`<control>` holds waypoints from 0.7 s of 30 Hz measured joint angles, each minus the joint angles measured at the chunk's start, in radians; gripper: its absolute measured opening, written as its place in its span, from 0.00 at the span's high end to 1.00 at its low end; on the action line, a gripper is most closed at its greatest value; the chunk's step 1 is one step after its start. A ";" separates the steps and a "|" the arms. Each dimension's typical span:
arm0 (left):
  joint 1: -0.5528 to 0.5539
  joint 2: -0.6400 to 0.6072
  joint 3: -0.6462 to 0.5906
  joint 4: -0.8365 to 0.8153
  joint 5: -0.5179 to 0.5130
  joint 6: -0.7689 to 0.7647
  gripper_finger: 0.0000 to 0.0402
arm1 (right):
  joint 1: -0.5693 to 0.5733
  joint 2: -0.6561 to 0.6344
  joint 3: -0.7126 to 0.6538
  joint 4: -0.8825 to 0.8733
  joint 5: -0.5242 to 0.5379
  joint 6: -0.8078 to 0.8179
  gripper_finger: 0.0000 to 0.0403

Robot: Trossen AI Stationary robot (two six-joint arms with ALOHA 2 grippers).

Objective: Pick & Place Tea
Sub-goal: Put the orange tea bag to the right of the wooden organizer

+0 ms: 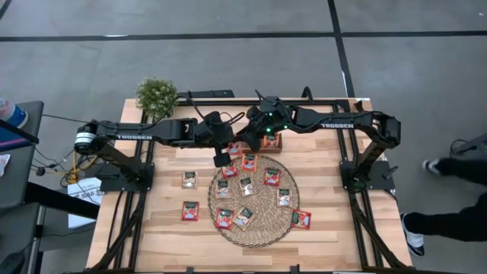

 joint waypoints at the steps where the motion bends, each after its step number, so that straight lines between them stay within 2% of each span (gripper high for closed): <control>1: 0.000 0.000 0.000 0.000 0.000 0.000 1.00 | 0.000 0.000 0.000 0.000 0.000 -0.001 0.77; 8: 0.000 0.000 0.000 0.001 0.000 0.000 1.00 | 0.000 0.000 0.000 -0.003 -0.001 -0.051 0.98; 21: 0.000 0.000 -0.001 0.015 0.008 0.000 1.00 | 0.001 0.000 0.000 -0.008 0.022 -0.043 1.00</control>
